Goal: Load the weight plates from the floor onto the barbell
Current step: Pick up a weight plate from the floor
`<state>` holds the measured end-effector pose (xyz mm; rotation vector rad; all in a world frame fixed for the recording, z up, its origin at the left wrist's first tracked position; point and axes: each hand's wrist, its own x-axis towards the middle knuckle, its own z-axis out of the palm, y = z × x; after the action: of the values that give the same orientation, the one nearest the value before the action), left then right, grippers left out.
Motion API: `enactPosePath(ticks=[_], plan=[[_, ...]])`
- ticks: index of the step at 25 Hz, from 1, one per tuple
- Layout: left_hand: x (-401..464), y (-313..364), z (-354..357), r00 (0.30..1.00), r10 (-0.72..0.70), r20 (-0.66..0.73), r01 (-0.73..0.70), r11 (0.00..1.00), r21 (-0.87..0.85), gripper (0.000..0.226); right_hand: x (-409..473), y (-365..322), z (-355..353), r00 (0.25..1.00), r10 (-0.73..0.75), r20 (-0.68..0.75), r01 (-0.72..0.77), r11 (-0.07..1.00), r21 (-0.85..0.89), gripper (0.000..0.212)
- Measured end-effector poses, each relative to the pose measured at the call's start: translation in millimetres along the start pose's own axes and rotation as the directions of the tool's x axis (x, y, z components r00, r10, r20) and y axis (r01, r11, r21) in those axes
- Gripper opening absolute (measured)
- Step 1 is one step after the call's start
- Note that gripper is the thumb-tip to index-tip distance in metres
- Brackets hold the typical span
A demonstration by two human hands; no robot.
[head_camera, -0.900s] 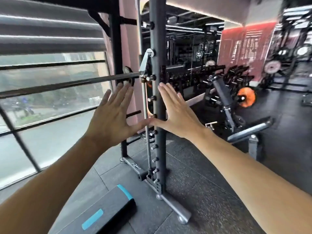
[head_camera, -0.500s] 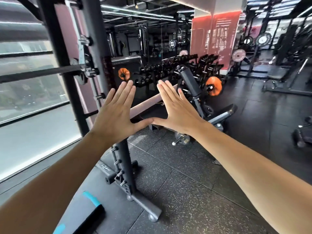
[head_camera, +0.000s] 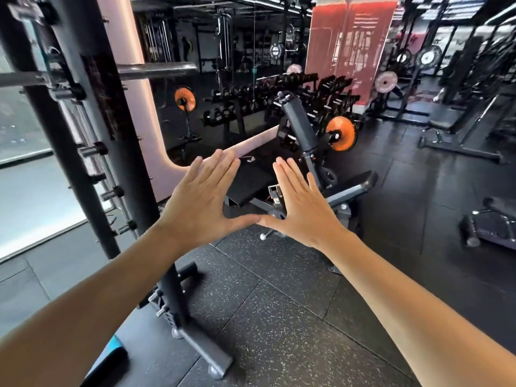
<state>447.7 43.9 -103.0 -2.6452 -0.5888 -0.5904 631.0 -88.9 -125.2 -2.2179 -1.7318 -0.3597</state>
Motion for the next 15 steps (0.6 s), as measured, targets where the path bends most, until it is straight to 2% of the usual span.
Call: enactPosePath(ticks=[4,10,15], plan=[[63.5,-33.8,56.4,1.0,0.01,-0.016,-0.01,1.0,-0.003,0.114,64.9,46.0,32.9,1.0,0.026,-0.003,-0.026,1.0,-0.01,0.116],[164.2,-98.2,140.5,0.996,-0.079,0.037,0.079,0.997,-0.019,0.113,193.7,109.3,67.3,0.998,0.059,0.005,-0.059,0.998,-0.019,0.115],[230.1,-115.1,208.1,0.989,-0.099,0.106,0.106,0.992,-0.063,0.112,260.8,160.6,114.9,0.997,0.077,-0.001,-0.077,0.997,0.026,0.116]])
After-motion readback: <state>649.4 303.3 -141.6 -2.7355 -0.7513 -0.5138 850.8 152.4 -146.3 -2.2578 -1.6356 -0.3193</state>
